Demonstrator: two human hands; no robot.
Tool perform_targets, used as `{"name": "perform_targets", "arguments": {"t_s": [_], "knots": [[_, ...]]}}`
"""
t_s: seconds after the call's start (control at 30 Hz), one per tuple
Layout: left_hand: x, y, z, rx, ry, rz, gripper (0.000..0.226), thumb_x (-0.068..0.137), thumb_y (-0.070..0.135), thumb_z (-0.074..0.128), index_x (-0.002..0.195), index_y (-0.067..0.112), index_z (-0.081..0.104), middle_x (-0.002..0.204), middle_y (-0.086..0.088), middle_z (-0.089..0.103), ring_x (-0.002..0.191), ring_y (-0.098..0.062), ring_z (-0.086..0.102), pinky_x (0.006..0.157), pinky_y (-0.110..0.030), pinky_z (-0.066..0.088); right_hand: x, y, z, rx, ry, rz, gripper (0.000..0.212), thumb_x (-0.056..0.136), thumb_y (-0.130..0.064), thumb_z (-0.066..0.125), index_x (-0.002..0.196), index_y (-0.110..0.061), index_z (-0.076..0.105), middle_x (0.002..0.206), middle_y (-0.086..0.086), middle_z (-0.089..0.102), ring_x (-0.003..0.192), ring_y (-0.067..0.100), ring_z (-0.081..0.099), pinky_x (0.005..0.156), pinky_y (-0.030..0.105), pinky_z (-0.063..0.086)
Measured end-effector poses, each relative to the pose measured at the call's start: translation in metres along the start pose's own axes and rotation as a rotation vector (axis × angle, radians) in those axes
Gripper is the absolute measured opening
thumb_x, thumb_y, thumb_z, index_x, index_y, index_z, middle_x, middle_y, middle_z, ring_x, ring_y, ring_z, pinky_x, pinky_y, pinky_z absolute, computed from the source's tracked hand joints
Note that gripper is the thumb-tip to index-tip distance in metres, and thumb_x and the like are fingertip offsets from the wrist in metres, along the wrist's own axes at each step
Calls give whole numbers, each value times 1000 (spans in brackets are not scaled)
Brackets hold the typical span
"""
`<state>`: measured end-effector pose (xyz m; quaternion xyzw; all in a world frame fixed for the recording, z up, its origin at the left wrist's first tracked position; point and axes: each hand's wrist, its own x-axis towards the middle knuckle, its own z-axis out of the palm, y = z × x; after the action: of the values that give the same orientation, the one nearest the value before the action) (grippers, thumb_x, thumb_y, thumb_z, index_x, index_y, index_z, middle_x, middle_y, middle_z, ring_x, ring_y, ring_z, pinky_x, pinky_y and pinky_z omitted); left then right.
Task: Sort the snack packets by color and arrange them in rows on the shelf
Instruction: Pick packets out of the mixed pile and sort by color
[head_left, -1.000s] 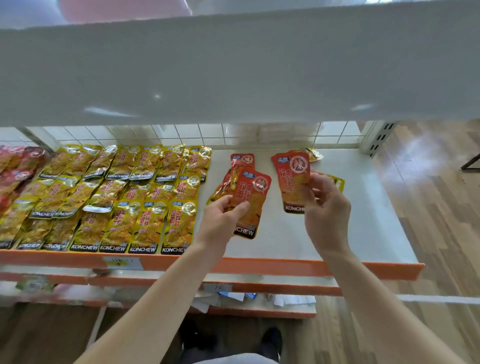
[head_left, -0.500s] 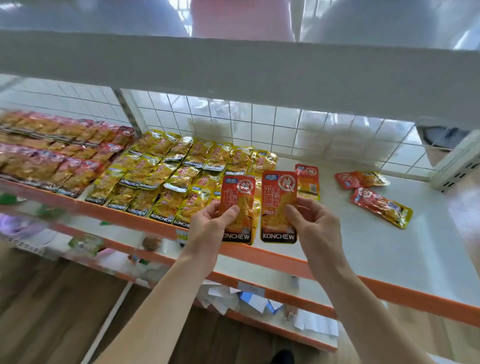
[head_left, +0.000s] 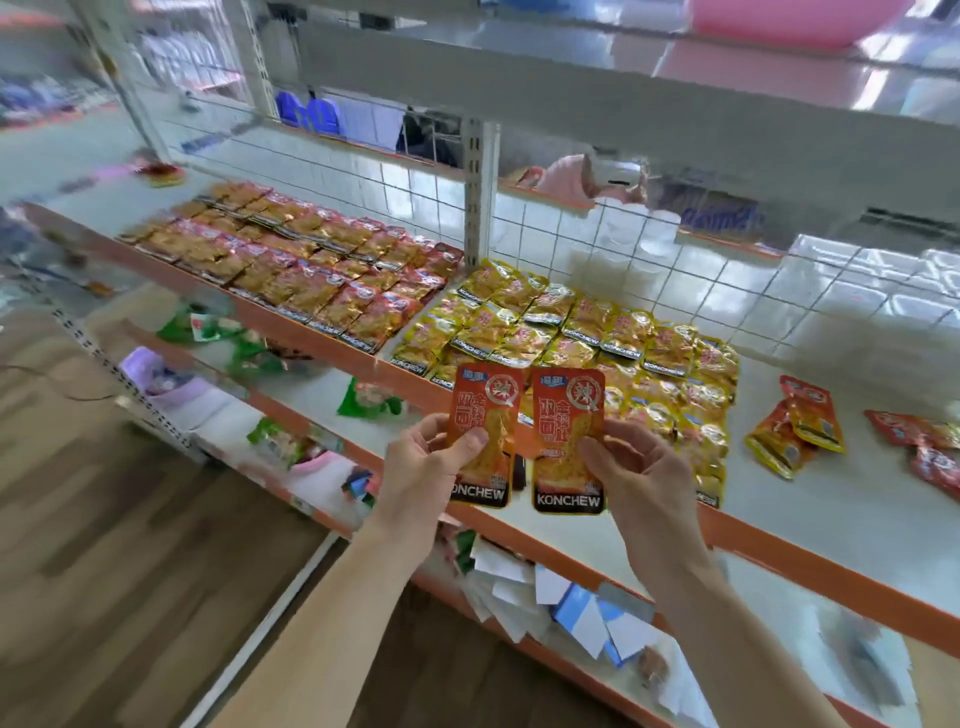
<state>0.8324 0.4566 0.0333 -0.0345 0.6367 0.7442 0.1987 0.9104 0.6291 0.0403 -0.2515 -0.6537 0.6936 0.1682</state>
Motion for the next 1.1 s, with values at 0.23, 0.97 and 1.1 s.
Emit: {"name": "perform_targets", "arguments": {"t_s": [0.23,0.97,1.1], "knots": [[4,24,-100,3,98,70,6,90,10,72,93,15,72,94,-7,78,93,-29,74,91,-45,57,-17,11,98,31,-18,-24,17,87,-9,74,101,-18,69,75,-11,74,67,-4,68,60,8,49],[95,80,-207,43,220,89,16,90,20,73,105,14,70,93,-2,78,85,-21,76,71,-30,58,54,8,241,57,-60,67,12,85,-14,78,94,-16,70,88,3,75,89,26,72,90,47,57],[142,97,-218,80,243,86,15,89,21,75,103,16,71,92,1,78,91,-22,75,85,-36,57,86,11,266,56,-66,80,13,84,-15,78,95,-16,71,91,7,74,91,29,71,92,48,57]]}}
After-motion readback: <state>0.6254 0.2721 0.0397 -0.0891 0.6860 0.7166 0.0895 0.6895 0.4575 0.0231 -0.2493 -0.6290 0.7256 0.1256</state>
